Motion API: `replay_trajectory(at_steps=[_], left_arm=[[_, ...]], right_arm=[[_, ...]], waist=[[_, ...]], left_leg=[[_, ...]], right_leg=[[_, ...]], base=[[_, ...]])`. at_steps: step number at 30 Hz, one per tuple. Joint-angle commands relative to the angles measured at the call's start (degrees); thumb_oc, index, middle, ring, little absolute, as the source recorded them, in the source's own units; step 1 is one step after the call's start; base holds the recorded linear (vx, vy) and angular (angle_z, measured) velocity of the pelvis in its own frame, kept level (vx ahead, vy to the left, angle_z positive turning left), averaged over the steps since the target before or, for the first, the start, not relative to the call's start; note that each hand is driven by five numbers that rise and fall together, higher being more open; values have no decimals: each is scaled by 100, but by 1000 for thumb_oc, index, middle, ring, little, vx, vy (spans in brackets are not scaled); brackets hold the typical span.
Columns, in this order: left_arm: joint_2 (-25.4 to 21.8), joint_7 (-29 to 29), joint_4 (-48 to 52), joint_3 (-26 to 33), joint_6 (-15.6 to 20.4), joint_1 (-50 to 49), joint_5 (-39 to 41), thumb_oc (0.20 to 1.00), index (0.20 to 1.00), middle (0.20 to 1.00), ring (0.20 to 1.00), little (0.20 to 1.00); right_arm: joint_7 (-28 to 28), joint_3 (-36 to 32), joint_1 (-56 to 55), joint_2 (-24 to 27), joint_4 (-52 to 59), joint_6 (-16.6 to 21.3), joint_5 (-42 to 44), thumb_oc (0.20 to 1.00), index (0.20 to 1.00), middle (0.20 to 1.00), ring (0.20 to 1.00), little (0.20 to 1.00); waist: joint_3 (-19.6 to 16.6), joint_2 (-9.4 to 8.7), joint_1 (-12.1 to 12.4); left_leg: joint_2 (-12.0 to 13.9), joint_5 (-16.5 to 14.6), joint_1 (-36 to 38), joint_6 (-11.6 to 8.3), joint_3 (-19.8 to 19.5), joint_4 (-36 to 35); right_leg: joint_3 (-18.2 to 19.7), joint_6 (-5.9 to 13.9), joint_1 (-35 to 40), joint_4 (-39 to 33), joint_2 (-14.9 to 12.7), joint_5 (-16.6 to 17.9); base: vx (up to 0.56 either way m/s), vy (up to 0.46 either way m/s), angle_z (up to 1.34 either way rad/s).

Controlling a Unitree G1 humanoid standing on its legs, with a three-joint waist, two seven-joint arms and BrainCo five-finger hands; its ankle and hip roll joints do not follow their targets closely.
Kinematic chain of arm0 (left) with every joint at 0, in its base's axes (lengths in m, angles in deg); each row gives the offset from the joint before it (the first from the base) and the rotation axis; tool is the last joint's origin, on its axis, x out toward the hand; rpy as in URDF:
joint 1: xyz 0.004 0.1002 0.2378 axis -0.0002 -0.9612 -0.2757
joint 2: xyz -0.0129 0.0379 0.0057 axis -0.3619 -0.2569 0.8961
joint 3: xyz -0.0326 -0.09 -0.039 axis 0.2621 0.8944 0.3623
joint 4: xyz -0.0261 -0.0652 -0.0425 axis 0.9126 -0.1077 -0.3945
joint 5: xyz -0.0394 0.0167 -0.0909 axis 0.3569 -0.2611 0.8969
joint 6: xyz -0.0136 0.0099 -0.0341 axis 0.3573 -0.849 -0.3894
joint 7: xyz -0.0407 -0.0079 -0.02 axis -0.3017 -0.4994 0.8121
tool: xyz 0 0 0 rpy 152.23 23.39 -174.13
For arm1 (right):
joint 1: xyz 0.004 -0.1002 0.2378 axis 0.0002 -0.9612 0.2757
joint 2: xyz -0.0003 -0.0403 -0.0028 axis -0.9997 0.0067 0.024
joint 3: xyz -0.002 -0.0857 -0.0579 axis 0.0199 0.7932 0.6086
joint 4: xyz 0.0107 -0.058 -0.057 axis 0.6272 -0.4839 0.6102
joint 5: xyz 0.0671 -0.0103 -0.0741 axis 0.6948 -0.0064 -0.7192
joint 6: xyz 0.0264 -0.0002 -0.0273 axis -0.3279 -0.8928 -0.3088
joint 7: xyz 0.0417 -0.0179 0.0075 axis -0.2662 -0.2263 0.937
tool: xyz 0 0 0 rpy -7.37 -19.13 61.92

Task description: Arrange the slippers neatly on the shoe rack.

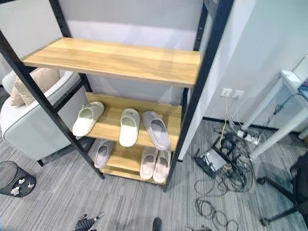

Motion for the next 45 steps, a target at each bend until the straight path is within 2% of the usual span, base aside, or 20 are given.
replay_trajectory(at_steps=[1, 3, 4, 5, 7, 10, 14, 15, 16, 17, 18, 19, 21, 26, 30, 32, 37, 40, 42, 45], left_arm=[[-47, -456, -301, -70, 449, -94, 86, 1000, 1000, 1000, 1000, 1000], [-73, -612, -403, -103, 567, -40, 103, 1000, 1000, 1000, 1000, 1000], [-49, -614, -609, -81, 596, -67, 167, 1000, 1000, 1000, 1000, 1000], [-48, -630, -701, -80, 654, -98, 166, 1000, 1000, 1000, 1000, 1000], [-73, -573, -772, -215, 556, -165, 72, 1000, 1000, 1000, 1000, 1000], [-242, -541, -756, -298, 506, -221, -69, 1000, 1000, 1000, 1000, 1000], [-311, -585, -753, -314, 486, -239, -152, 1000, 1000, 1000, 1000, 1000], [-320, -590, -754, -355, 485, -266, -199, 1000, 1000, 1000, 1000, 1000], [-344, -531, -763, -356, 447, -253, -202, 1000, 1000, 1000, 1000, 1000], [-343, -532, -626, -336, 432, -364, -193, 1000, 1000, 1000, 1000, 1000], [-343, -532, -625, -336, 432, -365, -193, 1000, 1000, 1000, 1000, 1000], [-177, -606, -426, -413, 529, -454, -120, 1000, 1000, 1000, 1000, 1000], [-58, -606, -483, -547, 509, -331, -193, 1000, 1000, 1000, 1000, 1000], [158, -463, -442, -977, 477, -219, -483, 1000, 1000, 1000, 1000, 1000], [216, -444, -607, -1066, 518, -165, -560, 1000, 1000, 1000, 1000, 1000], [196, -420, -676, -1110, 511, -164, -608, 1000, 1000, 1000, 1000, 1000], [130, -369, -845, -1137, 436, -138, -686, 1000, 1000, 1000, 1000, 1000], [86, -310, -693, -1205, 342, -132, -766, 1000, 1000, 1000, 1000, 1000], [51, -318, -618, -1234, 318, -179, -782, 1000, 1000, 1000, 1000, 1000], [44, -343, -678, -1260, 361, -167, -755, 1000, 1000, 1000, 1000, 1000]], right_arm=[[-273, 107, -177, -213, -103, 266, 96, 1000, 1000, 1000, 1000, 1000], [-324, 147, -190, -198, -123, 331, 119, 1000, 1000, 1000, 1000, 1000], [-389, 184, -181, -222, -165, 405, 63, 1000, 1000, 1000, 1000, 1000], [-405, 225, -168, -261, -144, 428, 60, 1000, 1000, 1000, 1000, 1000], [-417, 270, -261, -314, -66, 491, 28, 1000, 1000, 1000, 1000, 1000], [-385, 267, -403, -329, 206, 550, 20, 1000, 1000, 1000, 1000, 1000], [-349, 287, -471, -299, 421, 571, -55, 1000, 1000, 1000, 1000, 1000], [-312, 328, -511, -288, 652, 596, -90, 1000, 1000, 1000, 1000, 1000], [11, 346, -578, -267, 1563, 363, -52, 1000, 1000, 1000, 1000, 1000], [175, 452, -1279, -213, 2284, 346, -150, 1000, 1000, 1000, 1000, 1000], [175, 452, -1281, -213, 2285, 345, -150, 1000, 1000, 1000, 1000, 1000], [439, 887, -1623, -70, 2447, 869, -150, 1000, 1000, 1000, 1000, 1000], [441, 1034, -1446, -123, 2112, 1204, -139, 1000, 1000, 1000, 1000, 1000], [624, 1437, -1012, -179, 1917, 1669, -87, 1000, 1000, 1000, 1000, 1000], [665, 1853, -877, -117, 2169, 1880, -194, 1000, 1000, 1000, 1000, 1000], [882, 2143, -878, -37, 2512, 1933, -193, 1000, 1000, 1000, 1000, 1000], [1663, 2436, -832, 4, 3086, 1672, 33, 1000, 1000, 1000, 1000, 1000], [2371, 2878, -733, 107, 3937, 1217, 44, 1000, 1000, 1000, 1000, 1000], [2703, 3198, -637, 395, 5116, 842, -15, 1000, 1000, 1000, 1000, 1000], [2864, 3287, -531, 581, 5756, 641, 38, 1000, 1000, 1000, 1000, 1000]], waist=[[-143, -306, 56], [-72, -289, 160], [-151, -174, 182], [-182, -130, 203], [-271, -98, 212], [-362, -24, 115], [-415, 49, 50], [-453, 85, 14], [-485, 102, -34], [-489, 120, -114], [-490, 120, -113], [-419, 207, -305], [-414, 280, -385], [-502, 420, -413], [-552, 433, -374], [-568, 430, -347], [-593, 433, -307], [-578, 414, -254], [-556, 386, -244], [-576, 380, -261]], left_leg=[[781, 675, -116, -119, 233, -1458], [895, 994, -211, -235, -162, -1757], [1055, 1016, 149, -404, -173, -2268], [1036, 1046, 312, -423, -154, -2428], [923, 1085, 529, -341, -50, -2597], [815, 1098, 768, -160, 55, -2819], [761, 1104, 930, -80, 104, -2948], [747, 1107, 1006, -43, 126, -3028], [752, 1102, 1086, -19, 180, -3091], [762, 1104, 1129, -2, 249, -3137], [762, 1104, 1129, -2, 250, -3137], [801, 1131, 1139, 15, 427, -3209], [815, 1159, 1148, 12, 506, -3284], [895, 1392, 1278, -37, 533, -3750], [942, 1481, 1264, -85, 482, -3875], [958, 1516, 1201, -113, 424, -3875], [964, 1619, 1078, -123, 299, -3875], [961, 1666, 983, -117, 241, -3875], [976, 1698, 926, -128, 260, -3875], [987, 1703, 899, -135, 288, -3875]], right_leg=[[-107, 849, 496, 470, -649, -469], [-49, 866, 664, 416, -611, -491], [-102, 956, 794, 391, -592, -602], [-102, 1002, 837, 411, -629, -643], [-99, 1130, 892, 432, -760, -642], [11, 1163, 1023, 298, -851, -613], [94, 1206, 1093, 192, -914, -557], [118, 1218, 1143, 98, -950, -530], [153, 1230, 1184, 5, -983, -476], [221, 1229, 1182, -25, -984, -461], [222, 1229, 1182, -25, -984, -461], [398, 1270, 1061, -45, -976, -376], [490, 1295, 1013, -102, -974, -337], [467, 1293, 1113, -503, -970, -178], [351, 1304, 1206, -750, -955, -62], [283, 1300, 1235, -793, -929, -68], [138, 1318, 1230, -793, -907, -95], [49, 1332, 1189, -793, -900, -94], [27, 1346, 1137, -793, -894, -80], [28, 1356, 1100, -793, -884, -81]], base=[[143, 159, 52], [134, 151, 14], [144, 260, -39], [187, 379, -62], [121, 313, -88], [49, 175, -42], [35, 75, -12], [44, 4, -24], [43, -2, -14], [0, 0, 0], [-79, -28, -13], [-98, -12, -31], [-68, 1, -53], [8, -8, -16], [12, -38, 8], [4, -41, 22], [10, -24, 18], [-1, -19, 20], [-10, -8, 6], [0, 0, 0]])
